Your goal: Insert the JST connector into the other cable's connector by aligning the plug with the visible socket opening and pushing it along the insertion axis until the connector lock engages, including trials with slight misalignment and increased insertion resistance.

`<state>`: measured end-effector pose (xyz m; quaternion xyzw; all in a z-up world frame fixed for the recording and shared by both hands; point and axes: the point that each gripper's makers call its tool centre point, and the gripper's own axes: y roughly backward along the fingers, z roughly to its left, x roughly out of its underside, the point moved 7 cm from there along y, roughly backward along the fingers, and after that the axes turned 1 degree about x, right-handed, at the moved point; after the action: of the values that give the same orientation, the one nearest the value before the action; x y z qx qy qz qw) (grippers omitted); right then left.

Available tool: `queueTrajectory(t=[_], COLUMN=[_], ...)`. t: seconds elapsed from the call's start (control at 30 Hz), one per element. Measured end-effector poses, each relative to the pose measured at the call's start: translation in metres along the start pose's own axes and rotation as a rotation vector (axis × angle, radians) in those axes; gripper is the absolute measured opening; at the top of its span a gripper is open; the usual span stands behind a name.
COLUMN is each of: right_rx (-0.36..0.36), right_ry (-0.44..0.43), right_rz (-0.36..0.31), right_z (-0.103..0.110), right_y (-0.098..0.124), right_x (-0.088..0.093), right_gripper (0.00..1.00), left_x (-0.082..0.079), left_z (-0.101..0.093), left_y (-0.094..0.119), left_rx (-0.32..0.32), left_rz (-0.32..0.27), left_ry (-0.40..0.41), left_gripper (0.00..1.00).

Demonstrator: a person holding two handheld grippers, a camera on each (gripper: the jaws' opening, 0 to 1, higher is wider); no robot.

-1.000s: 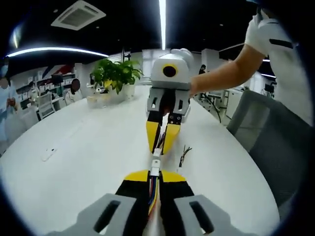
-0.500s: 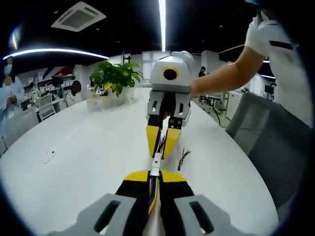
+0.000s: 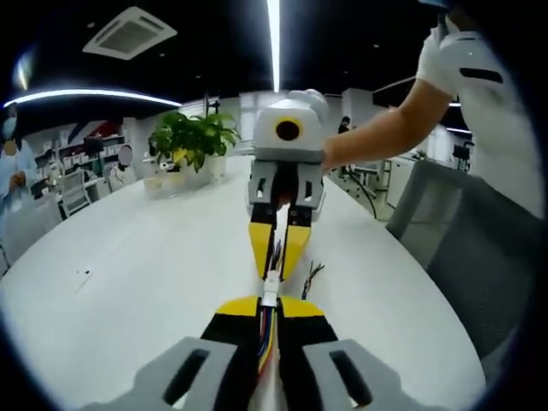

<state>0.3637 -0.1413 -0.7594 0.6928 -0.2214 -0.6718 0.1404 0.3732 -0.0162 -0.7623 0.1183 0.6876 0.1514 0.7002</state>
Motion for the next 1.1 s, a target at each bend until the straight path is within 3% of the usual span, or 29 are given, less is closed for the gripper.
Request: queueTrajectory(t=[1.1], right_rx=[-0.013], right_ry=[-0.017], right_rz=[-0.065], right_z=[0.0], right_y=[0.007], right_x=[-0.011], right_gripper=[0.03], left_x=[-0.009], left_z=[0.0], left_y=[0.007], left_rx=[0.0], left_rz=[-0.07], left_ry=[0.022], left_gripper=[0.0])
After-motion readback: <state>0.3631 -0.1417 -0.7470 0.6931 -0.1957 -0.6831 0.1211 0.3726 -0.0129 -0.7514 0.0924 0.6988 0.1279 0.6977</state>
